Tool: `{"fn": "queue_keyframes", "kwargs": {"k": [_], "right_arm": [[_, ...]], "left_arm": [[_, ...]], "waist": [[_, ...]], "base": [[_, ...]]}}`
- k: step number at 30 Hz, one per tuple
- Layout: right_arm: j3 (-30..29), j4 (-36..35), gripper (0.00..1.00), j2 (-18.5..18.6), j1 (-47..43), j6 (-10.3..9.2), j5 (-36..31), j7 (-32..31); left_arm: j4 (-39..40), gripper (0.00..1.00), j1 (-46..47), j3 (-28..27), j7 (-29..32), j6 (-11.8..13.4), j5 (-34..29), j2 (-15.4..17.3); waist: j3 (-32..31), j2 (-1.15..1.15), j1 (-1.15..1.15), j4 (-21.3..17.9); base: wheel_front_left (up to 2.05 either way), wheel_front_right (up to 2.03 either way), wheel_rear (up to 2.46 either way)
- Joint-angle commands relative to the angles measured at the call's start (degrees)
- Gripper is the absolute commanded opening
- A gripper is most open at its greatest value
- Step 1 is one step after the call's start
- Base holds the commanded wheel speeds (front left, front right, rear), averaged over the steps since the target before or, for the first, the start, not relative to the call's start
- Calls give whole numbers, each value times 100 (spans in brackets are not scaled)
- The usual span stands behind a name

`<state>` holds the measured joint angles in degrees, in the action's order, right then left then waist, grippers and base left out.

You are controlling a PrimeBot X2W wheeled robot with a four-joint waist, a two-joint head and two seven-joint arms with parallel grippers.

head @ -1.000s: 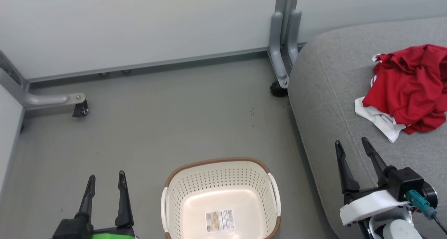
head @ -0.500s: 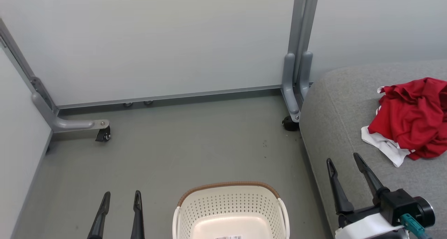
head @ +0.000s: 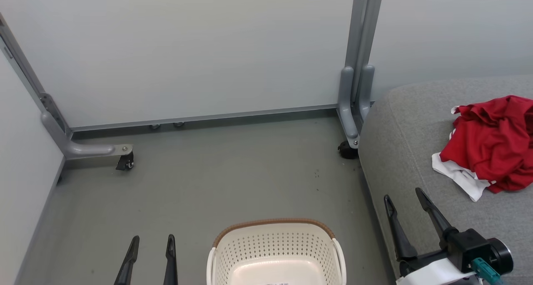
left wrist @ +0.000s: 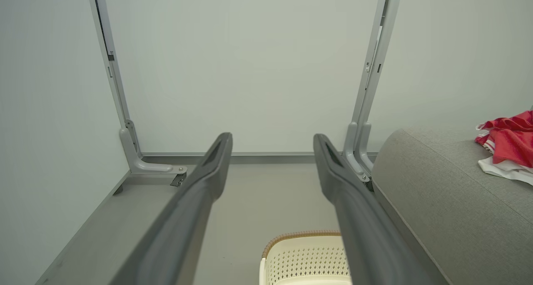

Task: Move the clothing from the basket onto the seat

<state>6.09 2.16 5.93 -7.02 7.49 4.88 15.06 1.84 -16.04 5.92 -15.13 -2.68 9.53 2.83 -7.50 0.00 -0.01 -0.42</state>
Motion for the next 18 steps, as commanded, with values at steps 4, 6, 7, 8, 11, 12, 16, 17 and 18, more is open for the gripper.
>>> {"fn": "queue_keyframes", "kwargs": {"k": [4,6,7,8,11,12,16,17,18], "right_arm": [[26,29,100,14,-71,-1,11,16],[29,49,0,4,-3,1,7,-1],[36,102,0,-1,-11,1,19,-2],[43,113,0,-5,-20,1,73,-4],[12,122,0,-9,18,1,489,-73],[0,136,0,-5,37,1,607,-97],[-46,209,0,12,128,1,1104,-196],[-58,228,0,15,153,1,1239,-223],[-67,243,0,16,171,1,1343,-243]], "left_arm": [[-47,100,1,12,-2,76,14,13],[-81,0,-2,11,1,72,15,-2],[-134,0,-6,15,1,72,27,-3],[-143,0,-10,22,2,68,80,-3],[-144,0,60,-4,64,65,478,13],[-158,0,89,-15,86,63,591,23],[-247,0,225,-54,181,35,1067,61],[-274,0,263,-63,206,24,1198,69],[-296,0,292,-70,225,16,1297,76]], "waist": [[9,0,1,16],[10,0,1,18],[11,0,1,18],[15,0,1,18],[35,0,1,19],[40,0,1,19],[64,0,1,20],[70,0,1,20],[76,0,1,20]], "base": [[0,0,0],[0,0,0],[0,0,0],[0,0,0],[0,0,0],[0,0,0],[0,0,0],[0,0,0],[0,0,0]]}}
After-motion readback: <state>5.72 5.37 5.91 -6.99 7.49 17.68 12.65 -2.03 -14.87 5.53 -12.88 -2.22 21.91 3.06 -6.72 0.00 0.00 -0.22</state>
